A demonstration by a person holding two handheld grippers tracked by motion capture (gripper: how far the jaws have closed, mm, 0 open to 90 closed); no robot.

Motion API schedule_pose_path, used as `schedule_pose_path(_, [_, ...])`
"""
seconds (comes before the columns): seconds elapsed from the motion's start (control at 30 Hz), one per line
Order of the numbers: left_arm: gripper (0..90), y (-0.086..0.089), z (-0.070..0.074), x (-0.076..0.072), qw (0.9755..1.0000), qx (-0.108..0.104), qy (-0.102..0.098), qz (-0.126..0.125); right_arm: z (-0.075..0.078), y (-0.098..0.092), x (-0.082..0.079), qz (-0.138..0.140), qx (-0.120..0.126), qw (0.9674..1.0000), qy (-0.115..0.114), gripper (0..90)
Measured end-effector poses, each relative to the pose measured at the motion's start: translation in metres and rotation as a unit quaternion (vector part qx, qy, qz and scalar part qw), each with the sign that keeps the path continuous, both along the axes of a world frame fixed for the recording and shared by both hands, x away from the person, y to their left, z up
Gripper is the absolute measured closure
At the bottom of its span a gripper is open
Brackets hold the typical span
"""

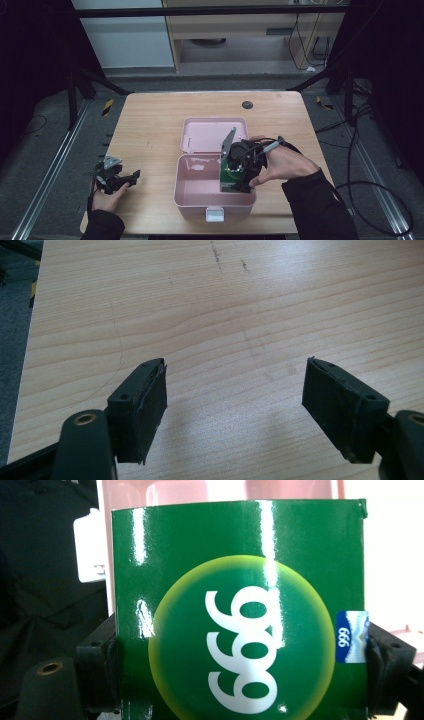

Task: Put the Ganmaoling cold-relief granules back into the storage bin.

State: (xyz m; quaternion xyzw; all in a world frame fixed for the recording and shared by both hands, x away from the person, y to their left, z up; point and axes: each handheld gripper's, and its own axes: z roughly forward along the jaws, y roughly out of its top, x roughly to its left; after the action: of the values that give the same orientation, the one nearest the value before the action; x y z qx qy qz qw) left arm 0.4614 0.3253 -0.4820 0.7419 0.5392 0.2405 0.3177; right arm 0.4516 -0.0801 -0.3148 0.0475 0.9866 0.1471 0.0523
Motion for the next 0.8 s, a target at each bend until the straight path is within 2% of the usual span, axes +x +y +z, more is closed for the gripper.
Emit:
schedule_pose_path(0.1, [25.1,0.0,0.0,0.0,1.0,0.0,0.0,0.0,-0.006,0.003,-0.001,0.009,-0.011,0.9999,-0.002,15.8])
schedule_pose_path(0.3, [25.1,0.0,0.0,0.0,1.0,0.0,0.0,0.0,-0.014,0.002,0.0,0.006,0.0,1.0,0.007,15.9])
schedule_pose_path(0.43, [25.1,0.0,0.0,0.0,1.0,0.001,0.0,0.0,-0.021,0.003,0.0,0.014,-0.01,0.9998,0.003,15.9])
schedule_pose_path(0.7, [25.1,0.0,0.0,0.0,1.0,0.0,-0.001,0.0,-0.031,0.001,-0.001,0.02,0.006,0.9997,0.014,15.9])
schedule_pose_path(0.8, [25.1,0.0,0.0,0.0,1.0,0.001,0.0,0.0,-0.036,0.001,-0.001,0.022,-0.005,0.9997,0.011,15.9])
